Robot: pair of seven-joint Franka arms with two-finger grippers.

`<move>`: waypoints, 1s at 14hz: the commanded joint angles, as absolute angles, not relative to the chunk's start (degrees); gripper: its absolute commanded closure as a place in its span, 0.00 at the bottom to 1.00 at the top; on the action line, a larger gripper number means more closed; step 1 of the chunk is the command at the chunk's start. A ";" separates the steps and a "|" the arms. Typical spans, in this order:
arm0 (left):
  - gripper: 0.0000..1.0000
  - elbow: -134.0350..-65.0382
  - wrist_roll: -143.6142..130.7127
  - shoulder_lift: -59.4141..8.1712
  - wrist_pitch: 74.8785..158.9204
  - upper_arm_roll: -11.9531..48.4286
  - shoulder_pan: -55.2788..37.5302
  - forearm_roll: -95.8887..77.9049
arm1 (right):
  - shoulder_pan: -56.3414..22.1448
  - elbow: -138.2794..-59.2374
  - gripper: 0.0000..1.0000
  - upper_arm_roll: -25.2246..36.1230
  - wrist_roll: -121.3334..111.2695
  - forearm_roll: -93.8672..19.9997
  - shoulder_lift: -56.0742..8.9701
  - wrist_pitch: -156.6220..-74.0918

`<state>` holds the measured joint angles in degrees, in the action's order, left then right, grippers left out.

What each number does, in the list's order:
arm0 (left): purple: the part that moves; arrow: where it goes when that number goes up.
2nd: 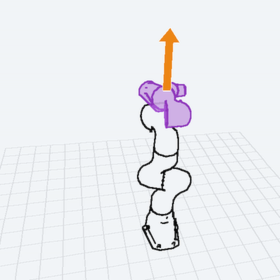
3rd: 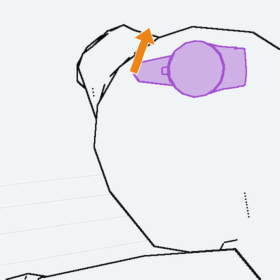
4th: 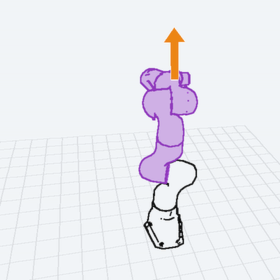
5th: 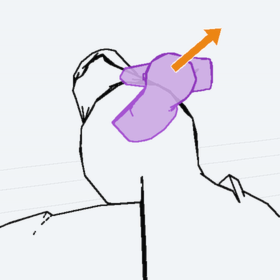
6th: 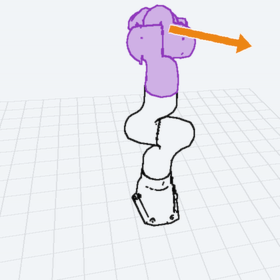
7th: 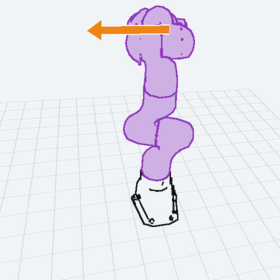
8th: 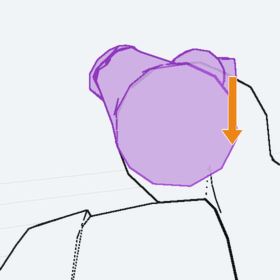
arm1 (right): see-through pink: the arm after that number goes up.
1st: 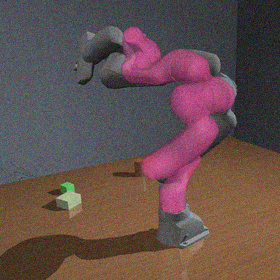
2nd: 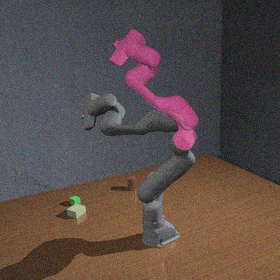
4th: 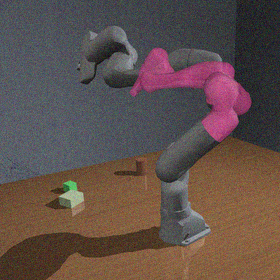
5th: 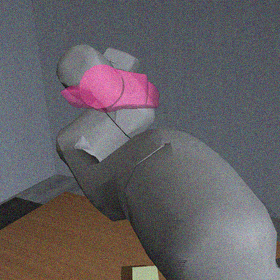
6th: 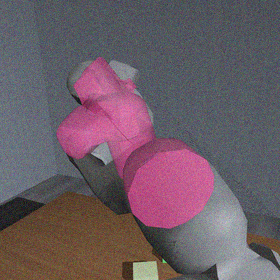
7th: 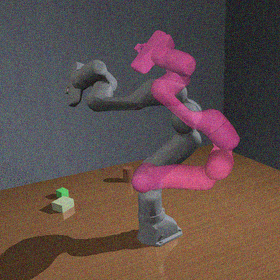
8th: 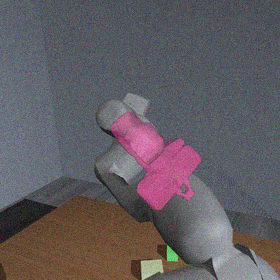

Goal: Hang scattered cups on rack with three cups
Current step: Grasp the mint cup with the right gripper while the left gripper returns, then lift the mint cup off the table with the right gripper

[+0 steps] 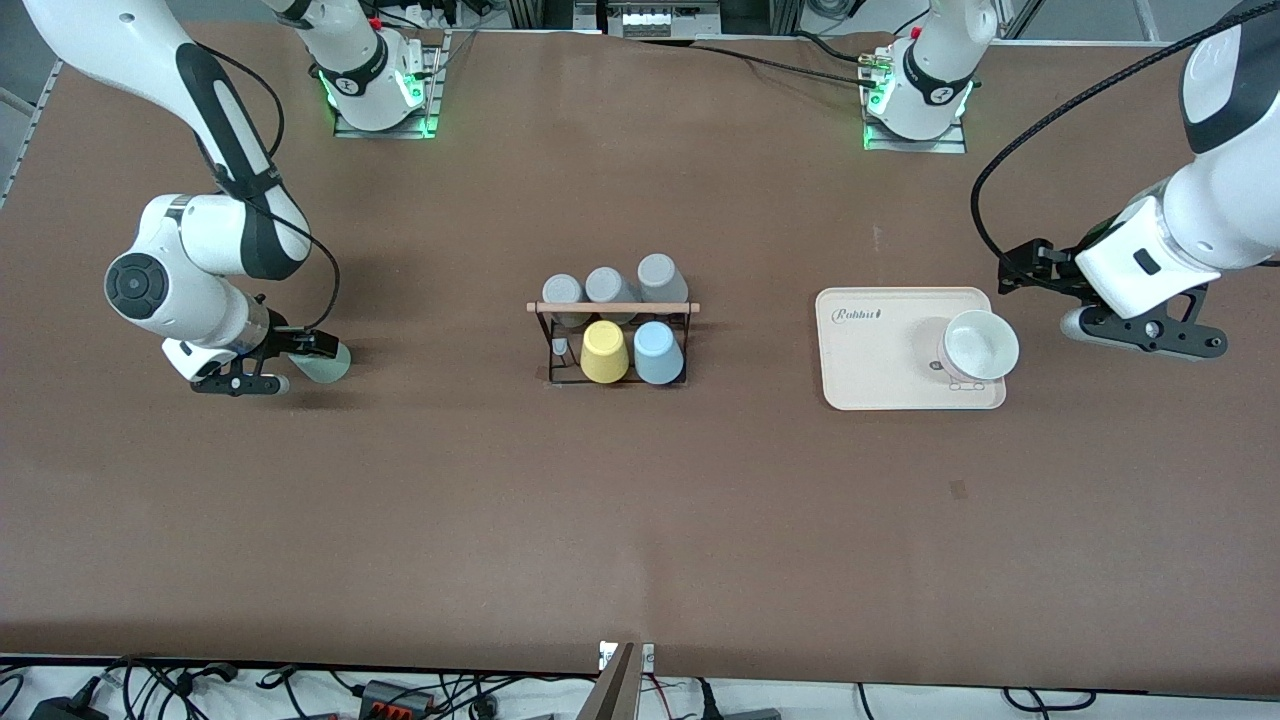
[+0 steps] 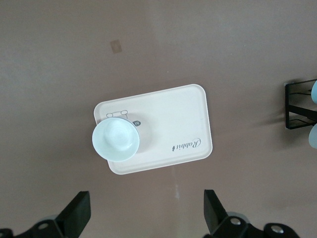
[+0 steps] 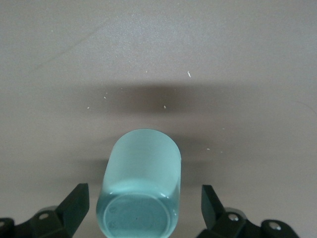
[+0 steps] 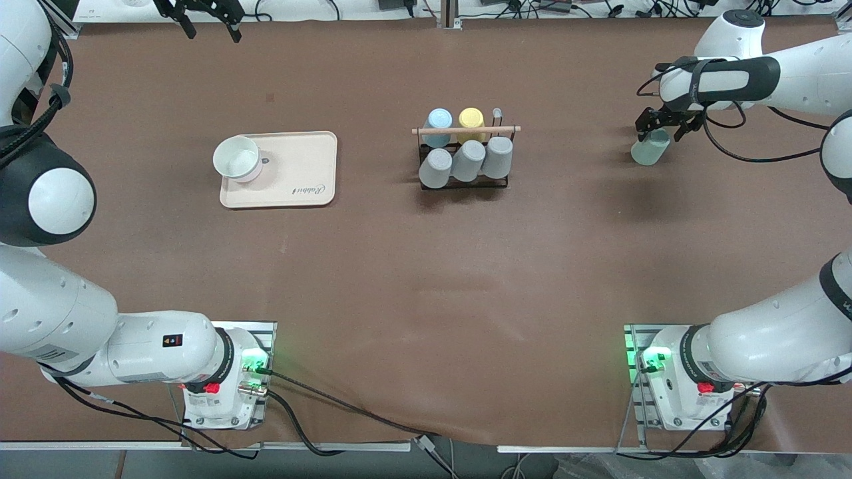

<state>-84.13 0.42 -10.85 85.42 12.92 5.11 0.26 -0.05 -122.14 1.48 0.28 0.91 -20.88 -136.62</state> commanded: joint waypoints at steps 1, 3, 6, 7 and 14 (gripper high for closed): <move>0.00 -82.18 -4.02 -10.63 83.85 12.84 4.84 0.27 | 0.26 -122.26 0.00 0.79 1.32 0.79 -21.53 -137.37; 0.00 -84.37 -9.90 -7.75 83.76 11.43 3.78 -0.26 | 0.26 -122.08 0.15 0.79 1.23 0.79 -21.88 -137.37; 0.00 -93.40 -6.77 0.77 91.02 3.18 -1.92 0.35 | 0.18 -121.29 0.72 0.70 0.97 0.88 -21.71 -137.02; 0.00 -94.47 -6.51 1.57 92.36 2.38 -1.41 -0.34 | 0.09 -120.24 0.78 0.70 0.27 0.88 -21.53 -136.50; 0.00 -94.04 -2.29 1.67 90.53 2.63 -1.41 0.35 | -3.33 -97.95 0.80 0.09 1.14 -0.26 -21.09 -109.73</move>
<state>-93.26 -3.53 0.98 90.13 2.90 -0.89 0.26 -1.35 -105.25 0.35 0.26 0.70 -20.82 -117.47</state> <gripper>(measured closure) 0.000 0.326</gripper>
